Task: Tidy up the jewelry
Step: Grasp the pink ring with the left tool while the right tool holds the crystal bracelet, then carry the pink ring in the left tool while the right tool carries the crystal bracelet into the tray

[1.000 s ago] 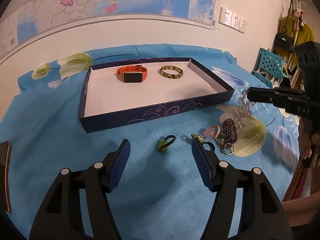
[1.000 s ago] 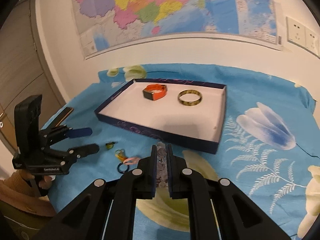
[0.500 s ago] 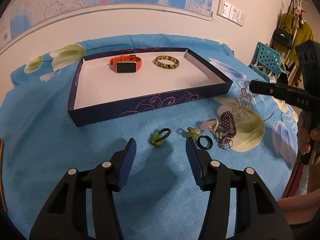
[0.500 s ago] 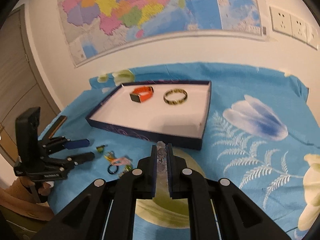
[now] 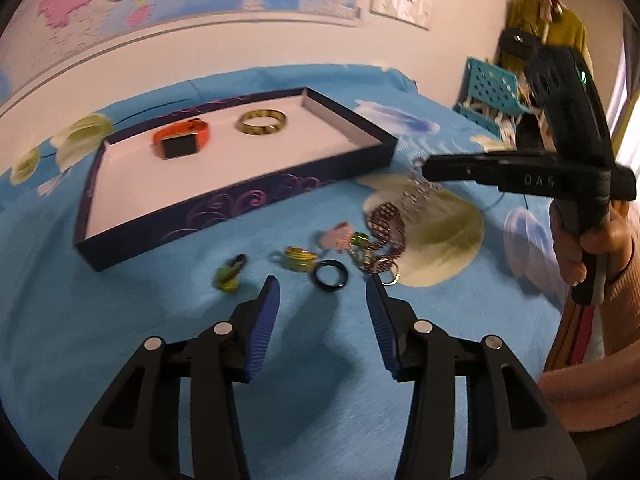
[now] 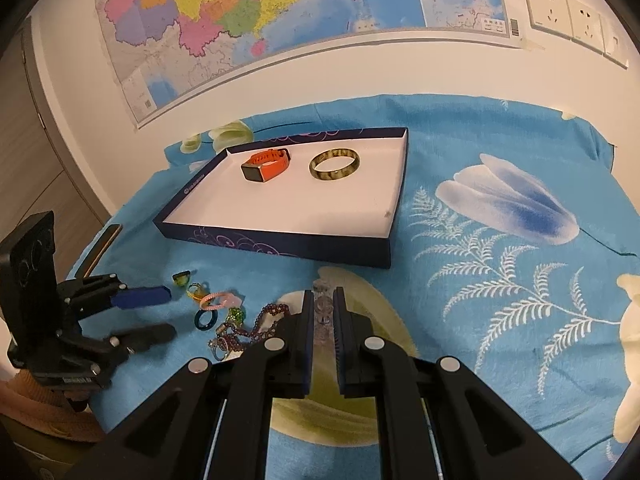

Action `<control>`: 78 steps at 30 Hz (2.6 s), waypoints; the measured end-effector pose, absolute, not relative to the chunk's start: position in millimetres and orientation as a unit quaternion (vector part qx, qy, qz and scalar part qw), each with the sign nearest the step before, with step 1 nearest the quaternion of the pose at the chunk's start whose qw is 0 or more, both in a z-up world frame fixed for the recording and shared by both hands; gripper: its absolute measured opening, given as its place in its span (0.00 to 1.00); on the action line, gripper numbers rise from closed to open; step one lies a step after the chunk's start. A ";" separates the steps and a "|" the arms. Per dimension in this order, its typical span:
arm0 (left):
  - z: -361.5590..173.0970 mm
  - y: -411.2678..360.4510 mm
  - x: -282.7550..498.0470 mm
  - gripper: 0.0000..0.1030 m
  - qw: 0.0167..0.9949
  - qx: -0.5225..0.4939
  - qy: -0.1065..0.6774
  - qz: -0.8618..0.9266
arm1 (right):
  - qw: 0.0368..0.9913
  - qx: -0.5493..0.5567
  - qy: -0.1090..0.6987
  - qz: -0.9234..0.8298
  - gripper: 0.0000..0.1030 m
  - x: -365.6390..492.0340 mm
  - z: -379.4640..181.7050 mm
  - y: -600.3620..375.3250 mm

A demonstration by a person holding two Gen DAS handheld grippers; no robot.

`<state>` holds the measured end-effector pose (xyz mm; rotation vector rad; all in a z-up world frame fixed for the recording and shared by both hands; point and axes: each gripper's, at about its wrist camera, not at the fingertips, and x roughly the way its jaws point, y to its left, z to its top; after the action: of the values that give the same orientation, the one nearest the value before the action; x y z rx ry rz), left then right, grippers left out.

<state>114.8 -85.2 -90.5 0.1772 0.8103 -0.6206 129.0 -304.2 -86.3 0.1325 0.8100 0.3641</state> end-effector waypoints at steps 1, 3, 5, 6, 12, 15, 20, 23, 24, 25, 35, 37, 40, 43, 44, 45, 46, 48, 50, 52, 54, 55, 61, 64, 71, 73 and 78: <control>-91.8 -88.4 115.9 0.42 0.867 0.087 0.390 -0.297 | 0.901 0.065 0.391 0.177 0.08 129.1 -86.4 -304.1; -95.0 -94.1 121.1 0.40 0.862 0.087 0.400 -0.299 | 0.900 0.066 0.391 0.179 0.08 128.8 -86.3 -303.8; -98.5 -97.0 127.5 0.35 0.855 0.081 0.413 -0.304 | 0.900 0.067 0.391 0.180 0.08 128.3 -86.1 -304.0; -100.4 -98.3 129.7 0.34 0.852 0.078 0.418 -0.306 | 0.900 0.069 0.390 0.181 0.08 128.4 -85.5 -304.9; -102.8 -99.0 136.2 0.25 0.850 0.068 0.427 -0.301 | 0.902 0.075 0.386 0.178 0.08 127.1 -83.9 -308.7; -102.8 -95.0 136.4 0.20 0.850 0.062 0.428 -0.300 | 0.901 0.074 0.389 0.179 0.08 127.5 -85.0 -308.5; -99.0 -86.8 131.8 0.21 0.857 0.056 0.422 -0.292 | 0.900 0.078 0.389 0.182 0.08 127.1 -85.7 -309.2; -92.5 -90.9 125.0 0.24 0.859 0.063 0.403 -0.310 | 0.900 0.080 0.388 0.182 0.08 127.8 -85.9 -309.6; -90.9 -94.1 124.1 0.24 0.859 0.066 0.399 -0.314 | 0.900 0.081 0.388 0.182 0.08 127.9 -86.0 -309.3; -90.0 -97.0 124.4 0.24 0.859 0.067 0.397 -0.317 | 0.900 0.081 0.388 0.182 0.08 128.0 -86.0 -309.0; -92.8 -110.6 148.5 0.06 0.856 0.062 0.411 -0.307 | 0.900 0.084 0.384 0.188 0.08 127.1 -84.9 -306.3; -93.2 -108.8 149.0 0.05 0.856 0.056 0.412 -0.307 | 0.901 0.084 0.381 0.190 0.08 126.4 -83.1 -305.6; -91.0 -104.3 147.3 0.03 0.856 0.042 0.411 -0.310 | 0.904 0.083 0.374 0.191 0.08 124.7 -79.3 -305.6; -85.4 -100.1 144.4 0.03 0.860 0.035 0.403 -0.311 | 0.906 0.083 0.368 0.193 0.08 123.4 -73.2 -304.8; -83.2 -98.0 142.7 0.03 0.861 0.031 0.401 -0.312 | 0.906 0.083 0.367 0.193 0.08 123.4 -72.1 -304.8; -81.0 -96.2 141.3 0.03 0.861 0.027 0.399 -0.314 | 0.907 0.082 0.365 0.193 0.08 122.5 -70.1 -304.5; -78.7 -94.4 140.5 0.03 0.862 0.025 0.397 -0.314 | 0.908 0.082 0.363 0.193 0.08 122.2 -68.6 -304.4; -72.9 -90.4 138.2 0.03 0.864 0.020 0.391 -0.316 | 0.909 0.083 0.360 0.195 0.08 123.2 -65.1 -304.2; -67.8 -86.6 136.1 0.03 0.867 0.019 0.385 -0.315 | 0.911 0.082 0.355 0.195 0.08 122.8 -61.6 -303.1; -62.7 -83.4 134.7 0.03 0.870 0.017 0.379 -0.314 | 0.912 0.079 0.351 0.197 0.08 122.6 -57.4 -301.9; -58.8 -80.7 134.9 0.03 0.873 0.016 0.375 -0.313 | 0.914 0.078 0.346 0.199 0.08 122.9 -53.2 -300.3; -57.3 -79.5 135.4 0.03 0.874 0.014 0.373 -0.312 | 0.914 0.078 0.344 0.200 0.08 123.3 -51.3 -299.3; -47.2 -68.8 140.9 0.03 0.882 0.011 0.362 -0.301 | 0.917 0.076 0.332 0.206 0.08 130.1 -41.3 -293.5; -43.9 -64.4 145.4 0.03 0.887 0.011 0.356 -0.294 | 0.918 0.074 0.327 0.209 0.08 135.9 -36.5 -288.4; -40.3 -56.1 161.6 0.03 0.893 0.006 0.354 -0.279 | 0.921 0.070 0.316 0.215 0.08 150.4 -27.4 -280.9; -40.1 -55.8 165.2 0.03 0.895 0.008 0.353 -0.274 | 0.922 0.071 0.315 0.213 0.08 156.9 -26.0 -279.5; -38.4 -56.6 176.3 0.03 0.898 0.012 0.350 -0.266 | 0.923 0.076 0.313 0.212 0.08 172.8 -24.3 -277.3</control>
<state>176.3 -56.6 -38.4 0.0243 0.7247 -0.5499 172.8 -277.3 -24.3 0.1551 0.6429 0.4357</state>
